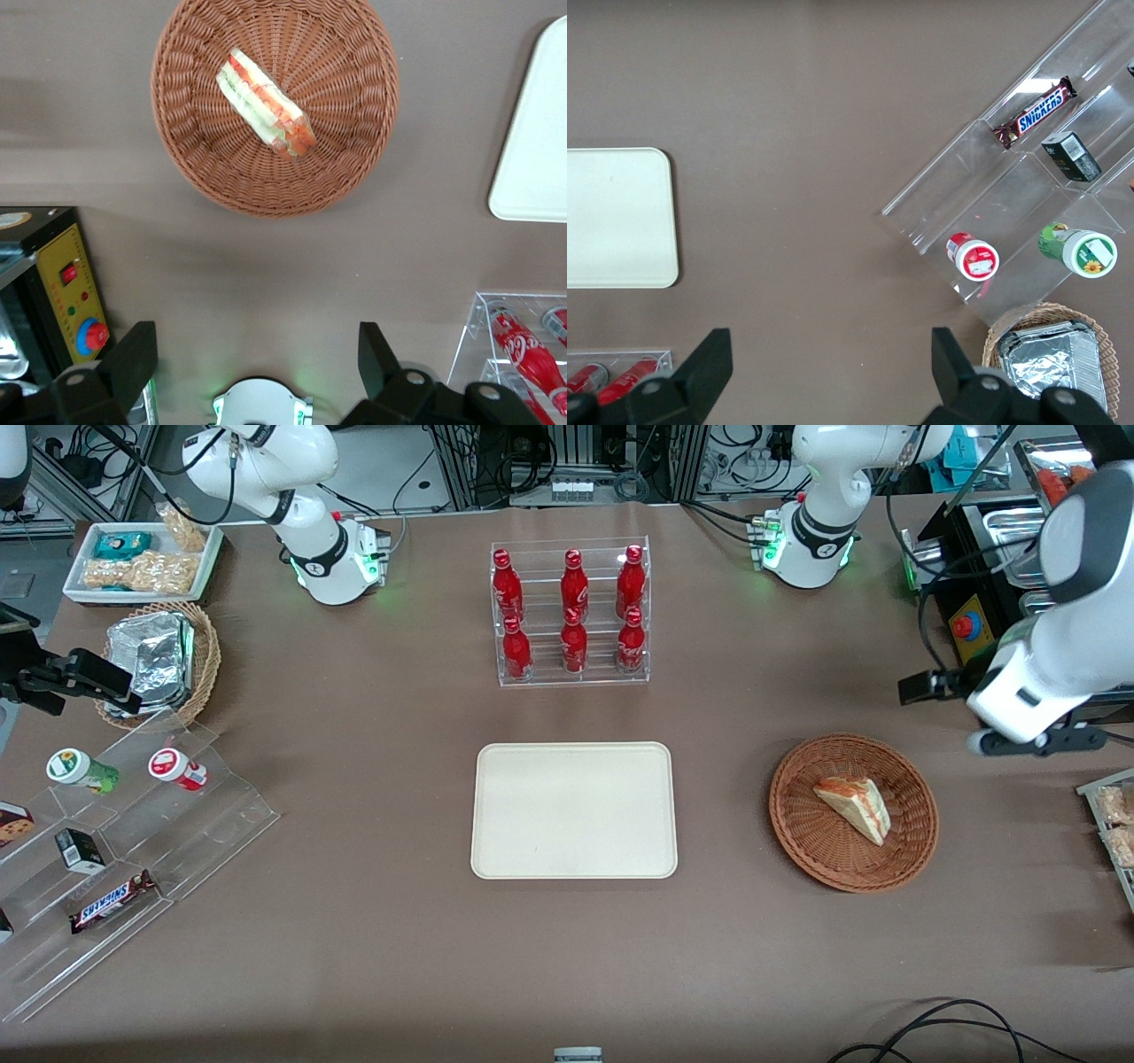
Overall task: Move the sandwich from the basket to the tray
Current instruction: 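Lower the open left gripper and grasp the wrapped sandwich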
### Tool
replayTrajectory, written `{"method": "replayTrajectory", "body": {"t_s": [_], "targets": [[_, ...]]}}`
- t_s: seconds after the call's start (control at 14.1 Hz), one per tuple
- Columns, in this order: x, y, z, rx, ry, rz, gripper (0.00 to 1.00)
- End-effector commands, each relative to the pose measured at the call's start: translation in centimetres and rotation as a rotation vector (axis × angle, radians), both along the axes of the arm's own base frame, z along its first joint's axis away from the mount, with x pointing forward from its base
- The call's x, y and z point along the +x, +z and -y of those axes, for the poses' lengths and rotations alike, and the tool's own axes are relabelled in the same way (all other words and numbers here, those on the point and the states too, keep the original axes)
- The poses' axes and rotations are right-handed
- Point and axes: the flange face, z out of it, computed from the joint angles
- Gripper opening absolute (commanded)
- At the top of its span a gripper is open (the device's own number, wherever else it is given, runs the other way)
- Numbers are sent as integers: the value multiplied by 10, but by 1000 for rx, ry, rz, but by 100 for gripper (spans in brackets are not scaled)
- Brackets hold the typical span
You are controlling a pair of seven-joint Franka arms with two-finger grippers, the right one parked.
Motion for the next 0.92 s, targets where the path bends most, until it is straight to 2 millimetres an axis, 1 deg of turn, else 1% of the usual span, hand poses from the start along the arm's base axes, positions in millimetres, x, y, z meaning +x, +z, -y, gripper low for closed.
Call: {"method": "replayTrajectory", "body": {"t_s": [0.0,0.14,0.28,0.35,0.49,0.57,0.78,0.85], "targets": [[13,-54,-8,4,20,3,100],[14,-106,-11,4,41,55,100],[10,-145,-10,19,144,122,100],[7,-162,-10,34,232,139,100],[9,-179,-10,71,425,148,100],[10,-184,-10,91,526,148,100],[20,-205,-9,126,809,184,100],[21,-214,-9,142,869,183,100]]}}
